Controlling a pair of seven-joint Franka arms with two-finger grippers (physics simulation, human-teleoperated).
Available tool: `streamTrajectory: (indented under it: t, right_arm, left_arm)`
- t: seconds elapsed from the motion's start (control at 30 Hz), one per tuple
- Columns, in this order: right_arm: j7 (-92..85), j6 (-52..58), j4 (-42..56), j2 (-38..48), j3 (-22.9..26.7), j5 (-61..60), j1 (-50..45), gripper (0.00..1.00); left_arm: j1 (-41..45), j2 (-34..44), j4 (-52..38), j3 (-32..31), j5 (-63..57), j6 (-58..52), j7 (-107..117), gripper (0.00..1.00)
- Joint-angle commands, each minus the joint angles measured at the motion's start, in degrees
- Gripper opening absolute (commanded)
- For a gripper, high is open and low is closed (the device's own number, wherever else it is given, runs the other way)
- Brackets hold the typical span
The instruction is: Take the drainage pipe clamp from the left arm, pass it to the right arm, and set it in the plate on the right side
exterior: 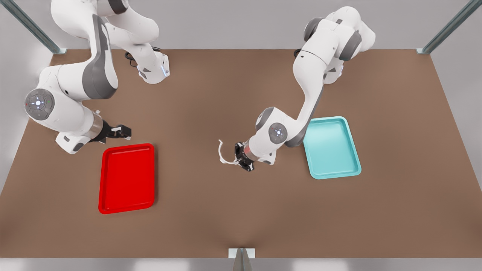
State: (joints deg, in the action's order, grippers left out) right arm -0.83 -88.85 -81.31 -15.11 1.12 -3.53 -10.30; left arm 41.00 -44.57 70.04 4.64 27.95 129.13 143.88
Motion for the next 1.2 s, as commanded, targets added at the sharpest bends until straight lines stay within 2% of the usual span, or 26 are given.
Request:
streamTrajectory:
  t: [0.0,0.1,0.23,0.5,0.9,0.93,0.97,1.0,1.03,1.17]
  right_arm:
    - [4.0,-12.3,-0.3,-3.3,-0.1,-1.7,-3.0,1.00]
    - [4.5,-17.3,-1.1,-6.4,-0.4,-1.8,-8.2,1.00]
    - [10.3,-20.9,-0.8,-10.5,-3.8,-1.8,-8.2,1.00]
    - [14.6,-20.0,-1.7,-11.3,-9.3,-1.8,-8.3,1.00]
    - [13.9,-21.3,-4.6,-14.6,-10.2,-1.7,-8.3,1.00]
    - [13.9,-21.4,-4.6,-14.8,-10.2,-1.7,-8.3,0.93]
    - [13.9,-21.9,-4.6,-15.1,-10.3,-1.6,-8.3,0.75]
    - [13.7,-23.6,-4.4,-15.1,-10.4,-1.6,-8.2,0.42]
    - [13.7,-24.1,-4.3,-15.1,-10.4,-1.6,-8.2,0.22]
    - [13.7,-25.8,-4.3,-15.3,-10.8,-1.4,-8.3,0.21]
  left_arm:
    - [1.0,-1.5,-1.8,-0.2,0.7,6.5,38.9,0.21]
    - [3.1,-2.5,-2.2,-0.2,0.7,10.8,45.9,0.21]
    - [3.9,-2.5,-3.8,-0.4,0.7,11.6,48.9,0.21]
    - [3.8,-2.5,-3.9,-1.2,0.8,11.7,48.9,0.21]
    - [3.5,-2.5,-4.3,-1.2,0.8,12.0,48.9,0.21]
    - [3.5,-2.5,-4.3,-1.2,0.8,12.0,48.9,0.21]
    - [3.5,-2.5,-4.3,-1.2,0.8,12.0,48.9,0.21]
    - [3.6,-2.5,-4.3,-1.2,0.8,12.0,48.9,0.21]
    - [3.6,-2.5,-4.3,-1.2,0.8,12.1,48.9,0.21]
    - [3.7,-2.5,-4.3,-1.1,0.8,12.1,48.8,0.21]
